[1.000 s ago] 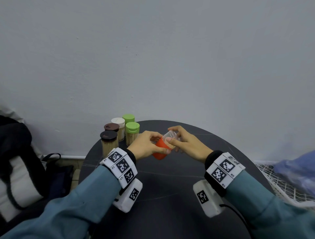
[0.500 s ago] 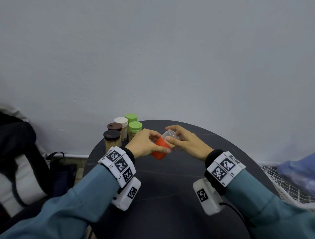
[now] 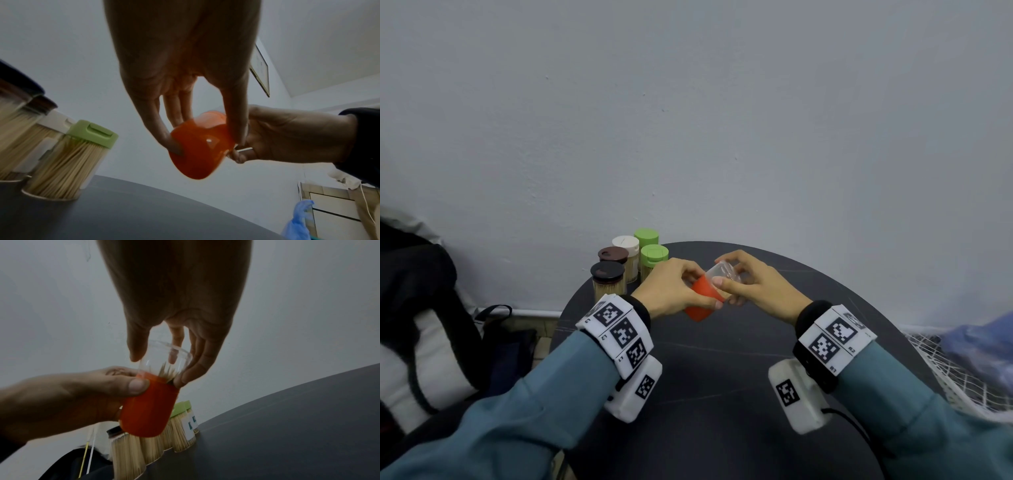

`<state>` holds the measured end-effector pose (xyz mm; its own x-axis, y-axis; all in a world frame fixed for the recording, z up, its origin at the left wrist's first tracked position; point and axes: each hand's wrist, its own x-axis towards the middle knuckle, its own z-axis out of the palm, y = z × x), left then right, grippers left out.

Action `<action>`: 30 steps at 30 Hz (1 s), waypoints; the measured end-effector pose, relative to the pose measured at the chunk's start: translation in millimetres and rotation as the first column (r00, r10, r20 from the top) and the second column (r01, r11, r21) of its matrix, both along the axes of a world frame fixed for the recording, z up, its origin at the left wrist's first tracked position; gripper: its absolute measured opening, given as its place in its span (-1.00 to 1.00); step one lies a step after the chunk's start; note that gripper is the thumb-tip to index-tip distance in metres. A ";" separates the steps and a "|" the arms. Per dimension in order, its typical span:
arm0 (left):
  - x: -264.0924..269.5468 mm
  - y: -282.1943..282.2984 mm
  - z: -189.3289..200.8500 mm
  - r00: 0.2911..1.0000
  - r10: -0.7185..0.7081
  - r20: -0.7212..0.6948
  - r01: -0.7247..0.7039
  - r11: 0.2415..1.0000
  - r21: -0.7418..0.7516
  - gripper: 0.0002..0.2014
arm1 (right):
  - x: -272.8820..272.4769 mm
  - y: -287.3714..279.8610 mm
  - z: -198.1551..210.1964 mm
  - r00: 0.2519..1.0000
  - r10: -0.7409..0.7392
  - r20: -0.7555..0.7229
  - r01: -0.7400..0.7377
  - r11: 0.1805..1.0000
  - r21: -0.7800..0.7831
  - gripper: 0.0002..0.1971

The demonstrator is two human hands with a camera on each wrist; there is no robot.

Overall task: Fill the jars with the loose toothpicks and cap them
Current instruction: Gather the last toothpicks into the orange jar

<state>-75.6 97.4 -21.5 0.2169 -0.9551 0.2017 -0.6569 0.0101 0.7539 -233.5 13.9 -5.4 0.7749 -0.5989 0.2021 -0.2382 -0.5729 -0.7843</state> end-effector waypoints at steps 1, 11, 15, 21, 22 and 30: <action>-0.1 -0.3 0.1 1.000 0.011 -0.005 -0.011 1.000 -0.013 -0.53 | 0.2 0.6 0.3 1.000 -0.002 0.014 0.002 1.000 0.003 -0.66; -0.5 1.1 1.3 0.999 0.005 0.040 -0.001 0.997 -0.076 -0.55 | -2.4 0.7 1.1 0.999 0.010 0.039 -0.012 0.998 0.058 -0.67; 2.2 2.7 4.2 0.996 -0.024 0.090 0.030 0.997 -0.073 -0.51 | -3.6 -1.2 0.4 0.999 0.003 0.049 -0.007 0.996 0.085 -0.69; -0.3 1.8 2.6 0.997 -0.037 0.074 0.042 0.997 -0.069 -0.49 | -3.7 -2.7 -2.4 0.999 0.010 0.035 -0.012 0.998 0.063 -0.66; -0.8 1.7 2.5 0.996 -0.041 0.079 0.047 0.997 -0.067 -0.49 | -3.5 -2.7 -2.5 0.999 0.015 0.030 -0.017 0.998 0.059 -0.65; 1.2 -0.3 1.9 0.997 -0.036 0.071 0.040 0.998 -0.056 -0.51 | -2.6 -4.1 -3.1 0.999 0.022 0.030 -0.023 0.999 0.037 -0.63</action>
